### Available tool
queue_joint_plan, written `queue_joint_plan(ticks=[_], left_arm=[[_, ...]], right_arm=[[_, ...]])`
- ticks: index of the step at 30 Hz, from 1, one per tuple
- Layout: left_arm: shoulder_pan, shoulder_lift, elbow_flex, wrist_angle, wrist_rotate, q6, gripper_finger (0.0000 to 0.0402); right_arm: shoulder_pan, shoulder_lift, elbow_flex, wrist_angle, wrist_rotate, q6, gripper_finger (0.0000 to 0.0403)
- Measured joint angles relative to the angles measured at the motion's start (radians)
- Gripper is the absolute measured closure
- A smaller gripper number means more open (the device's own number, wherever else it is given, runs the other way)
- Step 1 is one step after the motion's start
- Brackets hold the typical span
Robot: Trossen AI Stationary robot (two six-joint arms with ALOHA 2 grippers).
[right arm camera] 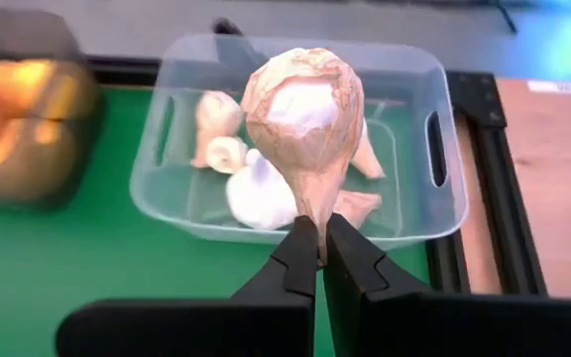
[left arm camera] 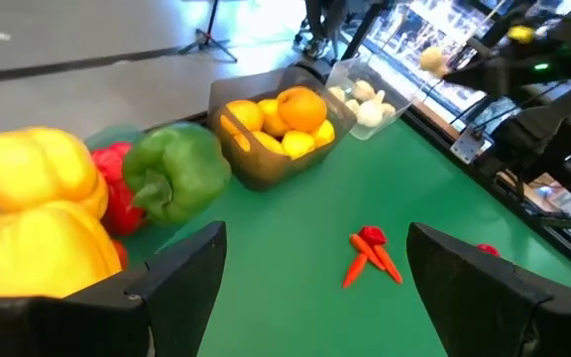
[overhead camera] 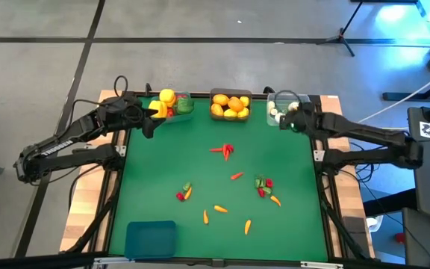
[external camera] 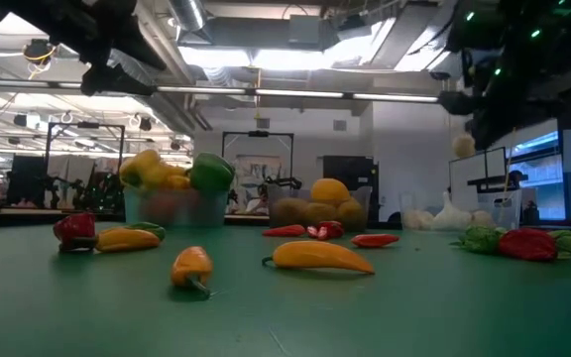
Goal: Sort produce into baskets
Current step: Put the white garlic into the transparent bin, then put the orange chili into the dark blue bin
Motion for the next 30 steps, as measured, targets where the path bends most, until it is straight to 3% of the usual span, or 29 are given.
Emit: queue_joint_plan(ticks=[8, 14, 20, 24, 30], left_arm=[[0.000, 0.000, 0.000, 0.003, 0.000, 0.040, 0.0093], [0.000, 0.000, 0.000, 0.000, 0.000, 0.038, 0.0093], [0.000, 0.000, 0.000, -0.006, 0.000, 0.012, 0.0093], [-0.001, 0.000, 0.000, -0.011, 0.000, 0.012, 0.0093], [-0.001, 0.000, 0.000, -0.010, 0.000, 0.018, 0.0093]], right_arm=[[-0.313, 0.076, 0.000, 0.174, -0.257, -0.202, 0.0394], [-0.450, 0.130, 0.000, 0.239, -0.394, -0.257, 0.0313], [-0.502, 0.169, 0.000, 0.257, -0.474, -0.325, 0.0221], [-0.499, 0.158, 0.033, 0.298, -0.551, -0.395, 0.0192], [-0.429, 0.131, 0.123, 0.403, -0.892, -0.538, 0.0190]])
